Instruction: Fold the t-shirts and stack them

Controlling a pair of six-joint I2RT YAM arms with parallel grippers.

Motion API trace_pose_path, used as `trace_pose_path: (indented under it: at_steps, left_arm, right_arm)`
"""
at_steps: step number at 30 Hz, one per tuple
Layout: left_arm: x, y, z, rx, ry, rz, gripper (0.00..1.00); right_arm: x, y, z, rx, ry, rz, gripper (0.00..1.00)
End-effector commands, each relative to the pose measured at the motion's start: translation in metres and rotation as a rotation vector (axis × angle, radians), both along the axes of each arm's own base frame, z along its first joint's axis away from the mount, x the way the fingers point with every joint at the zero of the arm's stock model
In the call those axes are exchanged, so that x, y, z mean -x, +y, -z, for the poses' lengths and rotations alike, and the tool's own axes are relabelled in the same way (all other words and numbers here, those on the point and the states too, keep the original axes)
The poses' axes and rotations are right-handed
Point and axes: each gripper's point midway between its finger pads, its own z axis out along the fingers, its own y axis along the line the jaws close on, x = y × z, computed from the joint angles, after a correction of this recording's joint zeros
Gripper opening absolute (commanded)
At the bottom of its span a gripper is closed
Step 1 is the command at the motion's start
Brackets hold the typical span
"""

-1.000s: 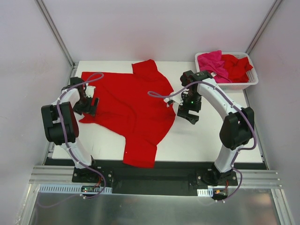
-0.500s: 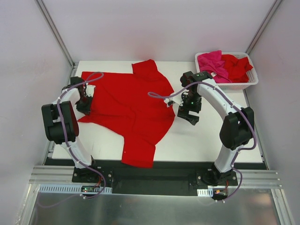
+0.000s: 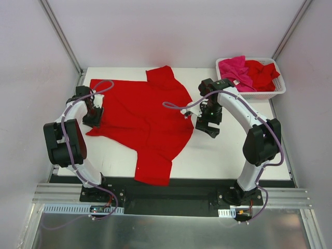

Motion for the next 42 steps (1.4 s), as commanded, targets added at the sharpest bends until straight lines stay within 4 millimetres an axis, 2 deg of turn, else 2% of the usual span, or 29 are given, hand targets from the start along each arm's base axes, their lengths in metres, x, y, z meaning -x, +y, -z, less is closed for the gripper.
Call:
trace_pose_path:
  at_steps: [1,5,9,16,18,21,23,26,32,42]
  left_arm:
    - [0.004,0.005,-0.004,-0.012,-0.005,-0.006,0.37]
    - [0.004,0.007,0.001,-0.015,0.013,-0.002,0.34]
    - [0.003,0.008,0.004,-0.014,0.02,0.004,0.13]
    - [0.003,0.009,0.01,-0.01,0.036,0.004,0.11]
    - [0.004,0.011,0.009,-0.016,0.038,-0.003,0.12]
    - [0.002,0.011,0.003,-0.021,0.019,-0.004,0.21]
    - [0.001,0.011,-0.003,-0.027,0.001,-0.005,0.22]
    - [0.001,0.011,-0.007,-0.03,-0.009,-0.008,0.23]
    - [0.005,0.01,-0.002,-0.021,0.006,-0.011,0.23]
    - [-0.001,0.004,-0.016,0.01,-0.026,-0.02,0.24]
  right_arm:
    - [0.054,-0.023,-0.025,0.086,0.212,-0.012,0.96]
    - [0.056,-0.023,-0.026,0.085,0.209,-0.014,0.96]
    - [0.059,-0.025,-0.024,0.093,0.215,-0.014,0.96]
    - [0.058,-0.025,-0.025,0.095,0.211,-0.013,0.96]
    - [0.059,-0.025,-0.025,0.098,0.215,-0.015,0.96]
    - [0.059,-0.026,-0.024,0.099,0.217,-0.015,0.96]
    - [0.058,-0.026,-0.023,0.1,0.219,-0.015,0.96]
    - [0.057,-0.025,-0.022,0.1,0.222,-0.018,0.96]
    - [0.055,-0.023,-0.022,0.105,0.22,-0.02,0.96]
    - [0.057,-0.026,-0.021,0.126,0.228,-0.026,0.96]
